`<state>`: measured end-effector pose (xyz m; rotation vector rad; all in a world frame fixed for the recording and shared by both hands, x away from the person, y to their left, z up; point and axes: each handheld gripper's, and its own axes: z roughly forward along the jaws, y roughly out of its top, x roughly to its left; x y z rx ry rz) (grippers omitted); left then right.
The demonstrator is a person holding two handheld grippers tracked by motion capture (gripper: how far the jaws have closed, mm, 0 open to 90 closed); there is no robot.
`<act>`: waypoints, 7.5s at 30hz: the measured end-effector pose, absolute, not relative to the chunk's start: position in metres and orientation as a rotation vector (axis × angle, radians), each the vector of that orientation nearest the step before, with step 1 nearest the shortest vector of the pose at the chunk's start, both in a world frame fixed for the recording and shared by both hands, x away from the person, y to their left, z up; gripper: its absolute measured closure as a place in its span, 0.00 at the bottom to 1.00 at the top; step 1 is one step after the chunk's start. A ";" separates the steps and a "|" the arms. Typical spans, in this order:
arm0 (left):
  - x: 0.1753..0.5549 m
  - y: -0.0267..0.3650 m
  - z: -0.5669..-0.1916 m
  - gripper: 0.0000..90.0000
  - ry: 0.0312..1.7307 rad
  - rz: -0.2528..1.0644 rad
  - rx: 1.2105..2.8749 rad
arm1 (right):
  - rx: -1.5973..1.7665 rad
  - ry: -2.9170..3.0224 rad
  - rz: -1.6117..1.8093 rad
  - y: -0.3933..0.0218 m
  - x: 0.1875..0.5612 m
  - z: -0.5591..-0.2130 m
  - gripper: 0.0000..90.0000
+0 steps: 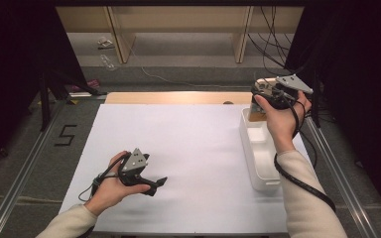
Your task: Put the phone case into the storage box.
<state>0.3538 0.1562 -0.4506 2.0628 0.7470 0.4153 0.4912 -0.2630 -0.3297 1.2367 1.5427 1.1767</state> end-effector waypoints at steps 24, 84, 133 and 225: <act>0.354 0.156 -0.450 0.01 0.747 0.414 2.061 | 1.259 1.554 1.153 -0.262 0.504 -0.332 0.14; 0.354 0.156 -0.451 0.01 0.746 0.412 2.064 | 1.323 1.583 1.105 -0.261 0.533 -0.343 0.14; 0.354 0.156 -0.450 0.01 0.744 0.409 2.061 | 1.348 1.620 1.076 -0.259 0.552 -0.354 0.13; 0.354 0.155 -0.451 0.01 0.742 0.406 2.062 | 1.408 1.691 1.027 -0.261 0.560 -0.395 0.13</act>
